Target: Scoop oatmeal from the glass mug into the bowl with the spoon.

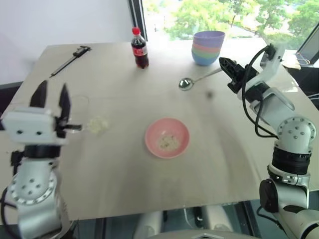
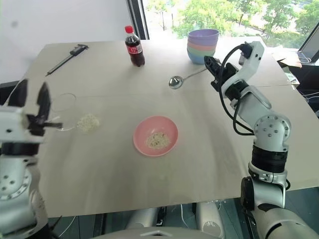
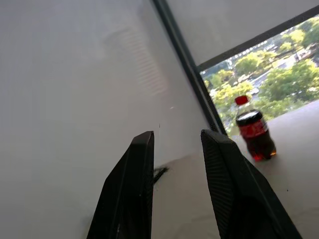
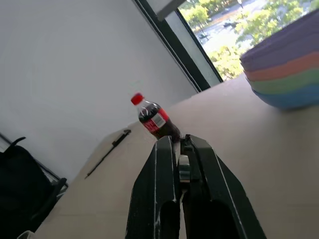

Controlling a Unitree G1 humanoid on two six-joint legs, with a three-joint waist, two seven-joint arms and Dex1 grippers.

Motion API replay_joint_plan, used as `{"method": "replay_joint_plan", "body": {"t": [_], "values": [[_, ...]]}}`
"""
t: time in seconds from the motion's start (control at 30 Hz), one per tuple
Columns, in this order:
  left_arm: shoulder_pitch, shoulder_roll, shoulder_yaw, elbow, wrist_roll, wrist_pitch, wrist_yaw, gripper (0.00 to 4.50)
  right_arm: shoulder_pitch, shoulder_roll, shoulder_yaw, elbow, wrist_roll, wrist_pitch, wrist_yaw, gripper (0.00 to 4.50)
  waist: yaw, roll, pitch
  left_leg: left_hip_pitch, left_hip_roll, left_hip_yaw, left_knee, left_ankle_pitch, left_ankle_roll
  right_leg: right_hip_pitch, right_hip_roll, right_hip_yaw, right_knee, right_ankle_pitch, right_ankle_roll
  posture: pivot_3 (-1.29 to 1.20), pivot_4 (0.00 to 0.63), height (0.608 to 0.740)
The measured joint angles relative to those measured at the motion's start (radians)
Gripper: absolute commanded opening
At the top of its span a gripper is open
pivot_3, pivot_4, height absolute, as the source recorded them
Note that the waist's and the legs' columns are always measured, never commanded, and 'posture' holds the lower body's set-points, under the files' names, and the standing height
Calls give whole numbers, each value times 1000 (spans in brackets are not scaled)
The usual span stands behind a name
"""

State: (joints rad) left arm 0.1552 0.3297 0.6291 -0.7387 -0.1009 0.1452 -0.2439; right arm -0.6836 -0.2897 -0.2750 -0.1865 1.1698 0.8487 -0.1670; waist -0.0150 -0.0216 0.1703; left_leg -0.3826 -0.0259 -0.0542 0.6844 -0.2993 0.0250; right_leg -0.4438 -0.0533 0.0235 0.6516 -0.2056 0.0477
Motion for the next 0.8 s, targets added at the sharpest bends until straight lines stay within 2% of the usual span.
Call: {"method": "replay_joint_plan", "body": {"t": [0.13, 0.4, 0.6, 0.8], "values": [[67, -45, 70, 24, -50, -38, 10, 1534, -12, -1, -5, 41, 6, 24, -28, 0, 4, 0, 0, 0, 0, -1, 0, 0, 1, 1, 0, -1, 0, 0, 0, 0, 150, 740], [142, -23, 29, 197, -139, -108, -102, 1534, -22, -3, -7, 54, -8, 27, -35, 0, -1, 2, -1, 1, 0, 0, 0, -1, 1, 1, 1, -1, 0, 0, 0, 0, 150, 740], [121, -1, 20, 384, -115, -141, -98, 1534, -22, -6, -7, 50, -26, 26, -35, 0, -2, 2, -1, 1, 1, 1, 0, -1, 2, 1, 1, -1, -1, 0, 0, 0, 150, 740], [60, 20, -38, 476, -98, -156, -86, 1534, -22, -6, -15, 46, -33, 18, -37, 0, 0, 2, -1, 1, 1, 1, 0, -1, 3, 1, 1, -1, -1, 0, 0, 0, 150, 740]]}}
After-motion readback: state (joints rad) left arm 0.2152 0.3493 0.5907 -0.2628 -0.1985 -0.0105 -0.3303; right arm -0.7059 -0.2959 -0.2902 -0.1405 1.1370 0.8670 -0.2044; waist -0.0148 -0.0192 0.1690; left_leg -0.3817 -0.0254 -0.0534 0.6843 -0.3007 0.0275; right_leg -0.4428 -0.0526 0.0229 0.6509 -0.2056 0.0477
